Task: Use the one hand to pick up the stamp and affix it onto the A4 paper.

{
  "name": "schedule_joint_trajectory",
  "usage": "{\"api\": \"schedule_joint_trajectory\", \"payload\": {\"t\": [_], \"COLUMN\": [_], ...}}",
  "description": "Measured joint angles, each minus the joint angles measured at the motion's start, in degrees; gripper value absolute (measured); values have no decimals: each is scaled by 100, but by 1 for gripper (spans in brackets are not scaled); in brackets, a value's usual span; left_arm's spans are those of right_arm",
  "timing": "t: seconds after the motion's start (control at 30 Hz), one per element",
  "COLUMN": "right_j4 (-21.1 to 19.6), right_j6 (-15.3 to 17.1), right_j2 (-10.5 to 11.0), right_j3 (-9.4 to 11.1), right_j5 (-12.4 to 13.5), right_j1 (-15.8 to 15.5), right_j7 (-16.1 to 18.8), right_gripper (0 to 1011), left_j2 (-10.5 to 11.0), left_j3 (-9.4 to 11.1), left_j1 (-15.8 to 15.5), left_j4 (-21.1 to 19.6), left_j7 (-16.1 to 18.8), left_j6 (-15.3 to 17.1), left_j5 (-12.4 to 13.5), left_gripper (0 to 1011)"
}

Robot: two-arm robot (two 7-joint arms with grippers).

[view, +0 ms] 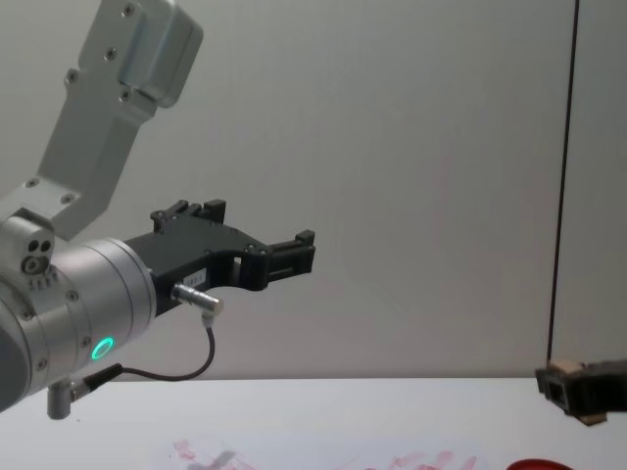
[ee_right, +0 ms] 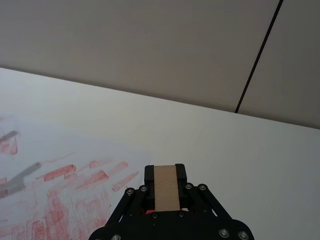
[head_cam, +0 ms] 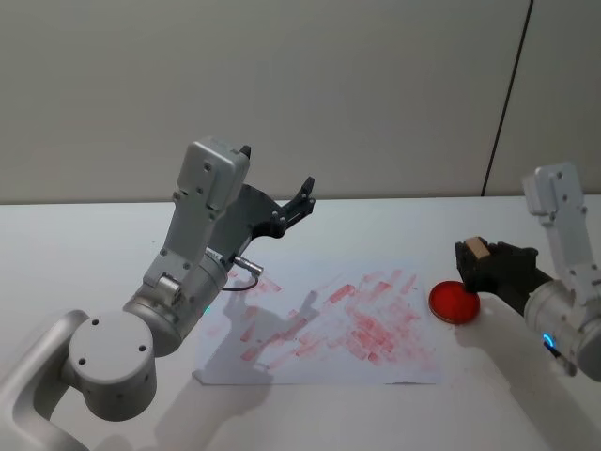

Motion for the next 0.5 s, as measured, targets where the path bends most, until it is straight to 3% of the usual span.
{"api": "schedule_joint_trajectory", "payload": {"t": [0.5], "right_j4": [390], "right_j6": [-38], "right_j2": [-38], "right_j3": [-91], "right_j5": [-336], "right_j1": [30], "right_j7": [147], "right_gripper": [221], "left_j2": [0], "left_j3": [0], "left_j1": [0], "left_j4": [0], "left_j7": [0], "left_j6": [0], "left_j5": [0], "left_gripper": [1002]}}
